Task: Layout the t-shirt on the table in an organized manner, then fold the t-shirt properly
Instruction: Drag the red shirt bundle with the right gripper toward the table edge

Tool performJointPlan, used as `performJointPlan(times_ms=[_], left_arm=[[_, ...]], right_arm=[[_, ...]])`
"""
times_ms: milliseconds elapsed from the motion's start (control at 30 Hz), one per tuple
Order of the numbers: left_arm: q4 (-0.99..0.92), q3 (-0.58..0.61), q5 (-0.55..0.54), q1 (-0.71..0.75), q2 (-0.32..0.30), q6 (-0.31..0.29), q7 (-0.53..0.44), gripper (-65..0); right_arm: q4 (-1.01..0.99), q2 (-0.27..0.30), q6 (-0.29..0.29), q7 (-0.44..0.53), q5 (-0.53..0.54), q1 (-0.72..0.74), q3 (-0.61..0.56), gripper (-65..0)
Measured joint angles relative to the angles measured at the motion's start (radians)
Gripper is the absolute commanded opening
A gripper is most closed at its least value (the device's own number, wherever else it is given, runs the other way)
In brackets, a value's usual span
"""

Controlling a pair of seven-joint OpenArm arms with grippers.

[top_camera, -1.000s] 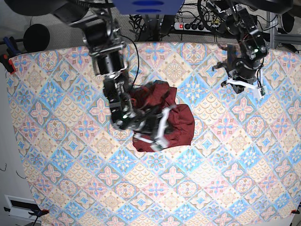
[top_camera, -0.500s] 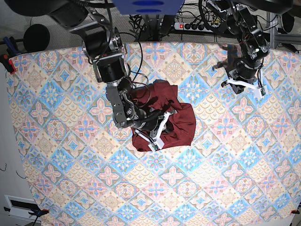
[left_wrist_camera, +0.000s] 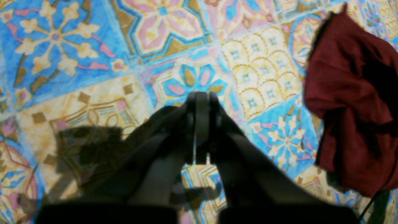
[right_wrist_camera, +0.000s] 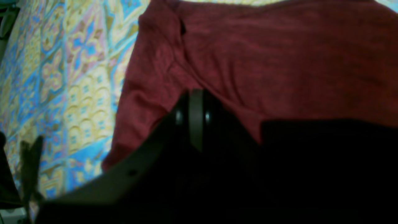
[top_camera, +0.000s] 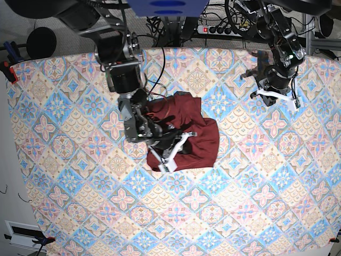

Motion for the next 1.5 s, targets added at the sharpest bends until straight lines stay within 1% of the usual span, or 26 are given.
performJointPlan(times_ms=[67, 167, 267, 333, 400, 500, 567, 600, 633, 667, 700, 800, 867, 1000, 1133, 1167, 1200, 1333, 1500], left_arm=[[0.000, 0.000, 0.000, 0.000, 0.000, 0.000, 0.000, -65.0], [0.000, 0.001, 0.000, 0.000, 0.002, 0.000, 0.000, -65.0], [0.000, 0.000, 0.000, -0.001, 0.002, 0.000, 0.000, -65.0], [0.000, 0.000, 0.000, -0.002, 0.003, 0.000, 0.001, -65.0], [0.000, 0.000, 0.000, -0.006, 0.002, 0.000, 0.000, -65.0], [0.000, 0.000, 0.000, -0.006, 0.002, 0.000, 0.000, -65.0], [0.000, 0.002, 0.000, -0.006, 0.002, 0.000, 0.000, -65.0], [0.000, 0.003, 0.000, -0.006, 0.000, 0.000, 0.000, -65.0], [0.000, 0.003, 0.000, -0.006, -0.001, 0.000, 0.000, -65.0], [0.000, 0.003, 0.000, -0.006, 0.000, 0.000, -0.001, -65.0], [0.000, 0.004, 0.000, -0.009, 0.000, 0.000, 0.000, -65.0], [0.000, 0.007, 0.000, -0.012, 0.002, -0.002, 0.000, -65.0], [-0.001, 0.007, 0.001, -0.018, 0.002, 0.000, 0.000, -65.0], [-0.002, 0.007, 0.000, -0.022, 0.000, 0.000, -0.002, -65.0], [-0.002, 0.053, 0.004, -0.021, 0.000, -0.003, 0.000, -65.0], [-0.002, 0.059, 0.002, -0.022, 0.001, -0.003, 0.001, -65.0], [-0.002, 0.060, 0.004, -0.024, 0.003, -0.003, 0.000, -65.0], [-0.002, 0.057, 0.004, -0.022, 0.000, -0.001, 0.000, -65.0], [-0.002, 0.058, 0.001, -0.023, 0.000, -0.003, 0.000, -65.0]], right_arm=[[0.013, 0.032, 0.000, 0.003, 0.006, 0.002, 0.020, -64.8], [0.063, 0.080, -0.016, 0.003, -0.005, -0.022, 0.090, -64.8], [0.104, 0.129, -0.014, 0.001, -0.010, -0.037, 0.101, -64.8], [0.110, 0.159, 0.035, -0.006, -0.029, -0.034, 0.101, -64.8], [0.110, 0.179, 0.064, -0.006, -0.031, -0.034, 0.108, -64.8], [0.122, 0.192, 0.068, -0.012, -0.029, -0.035, 0.107, -64.8], [0.168, 0.208, 0.066, -0.041, -0.045, -0.044, 0.098, -64.8], [0.205, 0.218, 0.080, -0.055, -0.065, -0.052, 0.097, -64.8], [0.246, 0.227, 0.118, -0.069, -0.078, -0.063, 0.098, -64.8], [0.293, 0.236, 0.140, -0.072, -0.089, -0.085, 0.099, -64.8], [0.335, 0.240, 0.174, -0.068, -0.083, -0.104, 0.102, -64.8], [0.468, 0.239, 0.175, -0.092, -0.090, -0.174, 0.101, -64.6], [0.546, 0.231, 0.190, -0.117, -0.085, -0.210, 0.099, -64.5], [0.694, 0.232, 0.189, -0.135, -0.085, -0.264, 0.047, -64.7], [0.831, 0.233, 0.187, -0.156, -0.078, -0.314, 0.008, -64.7], [0.858, 0.229, 0.187, -0.174, -0.080, -0.330, 0.001, -64.7], [0.874, 0.229, 0.195, -0.188, -0.080, -0.347, -0.002, -64.7], [0.876, 0.229, 0.189, -0.222, -0.084, -0.397, 0.001, -64.7], [0.765, 0.226, 0.190, -0.208, -0.083, -0.409, 0.000, -64.7]])
